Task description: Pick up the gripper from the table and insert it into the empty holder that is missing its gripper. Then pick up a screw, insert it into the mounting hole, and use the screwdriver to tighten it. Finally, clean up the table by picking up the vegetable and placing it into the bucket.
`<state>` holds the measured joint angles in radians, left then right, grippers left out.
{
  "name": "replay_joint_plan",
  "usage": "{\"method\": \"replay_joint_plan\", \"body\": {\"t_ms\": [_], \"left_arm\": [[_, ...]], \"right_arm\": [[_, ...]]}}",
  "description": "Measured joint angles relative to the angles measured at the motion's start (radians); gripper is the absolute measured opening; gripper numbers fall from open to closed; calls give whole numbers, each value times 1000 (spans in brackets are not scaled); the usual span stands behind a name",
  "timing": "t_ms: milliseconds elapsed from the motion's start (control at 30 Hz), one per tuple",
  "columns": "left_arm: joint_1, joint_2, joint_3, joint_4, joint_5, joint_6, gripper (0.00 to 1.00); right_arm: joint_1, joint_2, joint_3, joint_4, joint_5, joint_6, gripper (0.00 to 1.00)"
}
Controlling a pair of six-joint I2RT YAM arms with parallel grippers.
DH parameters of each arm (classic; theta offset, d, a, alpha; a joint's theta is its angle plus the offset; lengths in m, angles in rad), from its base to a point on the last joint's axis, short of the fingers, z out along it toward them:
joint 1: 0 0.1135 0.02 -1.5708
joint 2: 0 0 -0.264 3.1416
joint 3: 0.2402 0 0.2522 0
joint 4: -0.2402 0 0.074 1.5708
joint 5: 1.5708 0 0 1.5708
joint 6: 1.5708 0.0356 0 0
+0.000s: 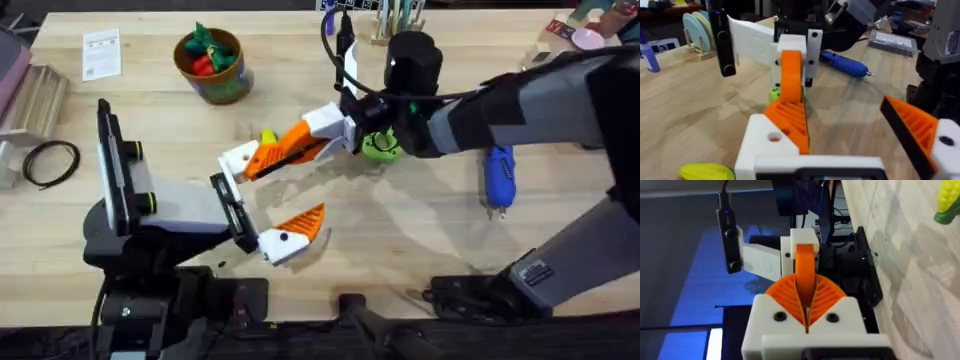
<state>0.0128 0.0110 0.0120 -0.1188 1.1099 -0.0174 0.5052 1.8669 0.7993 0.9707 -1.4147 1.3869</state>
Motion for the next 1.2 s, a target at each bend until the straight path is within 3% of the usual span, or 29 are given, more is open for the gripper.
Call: {"method": "replay_joint_plan", "body": {"t_ms": [1200], "left_arm": [[3, 0, 0, 3, -26, -3, 986]], "right_arm": [[42, 46, 56, 17, 32, -4, 8]]}}
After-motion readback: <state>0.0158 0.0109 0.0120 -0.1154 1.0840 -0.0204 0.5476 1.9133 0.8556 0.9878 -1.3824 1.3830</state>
